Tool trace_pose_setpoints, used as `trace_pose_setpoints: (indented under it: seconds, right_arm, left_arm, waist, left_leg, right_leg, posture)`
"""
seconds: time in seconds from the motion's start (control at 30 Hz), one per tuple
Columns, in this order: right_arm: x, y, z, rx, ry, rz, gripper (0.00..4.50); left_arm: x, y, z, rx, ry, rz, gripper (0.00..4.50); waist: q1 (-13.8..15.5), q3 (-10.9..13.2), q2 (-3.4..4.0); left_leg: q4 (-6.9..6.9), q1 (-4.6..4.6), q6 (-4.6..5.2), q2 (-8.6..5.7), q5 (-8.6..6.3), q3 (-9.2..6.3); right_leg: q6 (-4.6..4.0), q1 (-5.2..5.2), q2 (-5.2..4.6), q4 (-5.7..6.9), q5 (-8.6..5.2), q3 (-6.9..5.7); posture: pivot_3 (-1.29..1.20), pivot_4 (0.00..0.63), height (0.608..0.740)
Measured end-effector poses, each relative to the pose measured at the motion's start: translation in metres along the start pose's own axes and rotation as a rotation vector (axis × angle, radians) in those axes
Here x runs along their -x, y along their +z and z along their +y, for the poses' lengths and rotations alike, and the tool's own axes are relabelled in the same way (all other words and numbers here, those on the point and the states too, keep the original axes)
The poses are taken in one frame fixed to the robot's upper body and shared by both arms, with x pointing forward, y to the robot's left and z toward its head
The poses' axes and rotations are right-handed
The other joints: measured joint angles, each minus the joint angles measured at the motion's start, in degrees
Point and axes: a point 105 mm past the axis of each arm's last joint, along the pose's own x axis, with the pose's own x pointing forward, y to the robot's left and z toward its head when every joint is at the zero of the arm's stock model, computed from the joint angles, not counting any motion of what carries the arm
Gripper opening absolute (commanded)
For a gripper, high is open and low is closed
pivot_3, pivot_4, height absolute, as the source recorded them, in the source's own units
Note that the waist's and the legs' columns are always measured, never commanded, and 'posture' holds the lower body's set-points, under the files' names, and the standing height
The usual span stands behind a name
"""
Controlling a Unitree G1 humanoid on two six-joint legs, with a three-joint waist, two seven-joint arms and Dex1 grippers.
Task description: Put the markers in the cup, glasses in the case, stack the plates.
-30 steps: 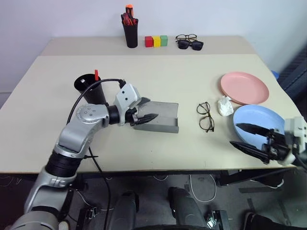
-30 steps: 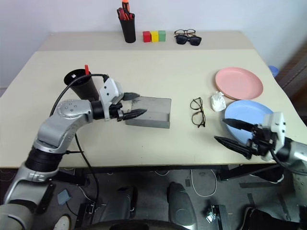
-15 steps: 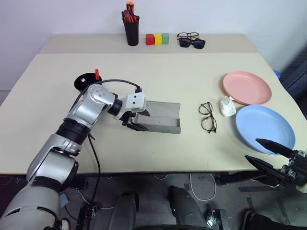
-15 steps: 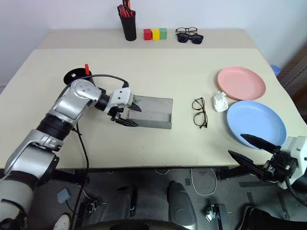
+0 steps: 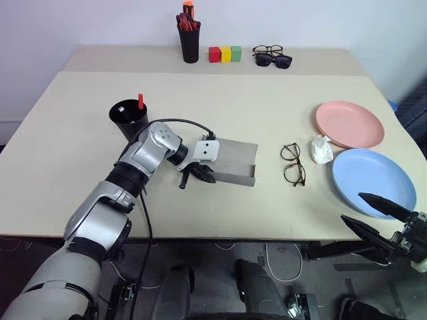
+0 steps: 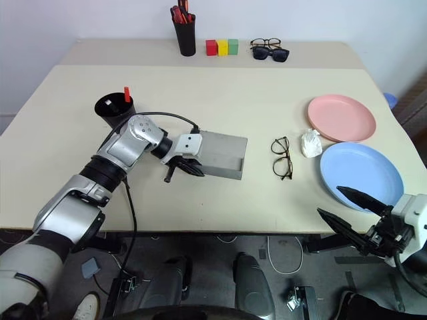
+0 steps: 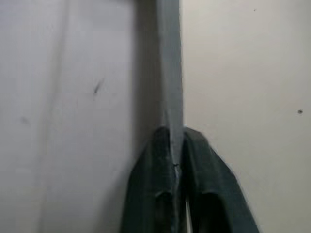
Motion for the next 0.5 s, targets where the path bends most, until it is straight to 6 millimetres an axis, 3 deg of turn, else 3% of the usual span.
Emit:
trace_pose_setpoints:
  seconds: [0.5]
  right_arm:
    - [-0.008, 0.006, -0.005, 0.023, 0.0, -0.031, 3.35]
  left_arm:
    - [-0.021, 0.029, -0.016, 0.247, 0.032, 0.001, 0.49]
  waist:
    - [-0.16, -0.02, 0.03]
  left_leg:
    - [0.09, 0.08, 0.0, 0.0, 0.0, -0.01]
  right_leg:
    - [0.02, 0.0, 0.02, 0.27, -0.03, 0.0]
  posture:
    - [0.0, 0.15, 0.74]
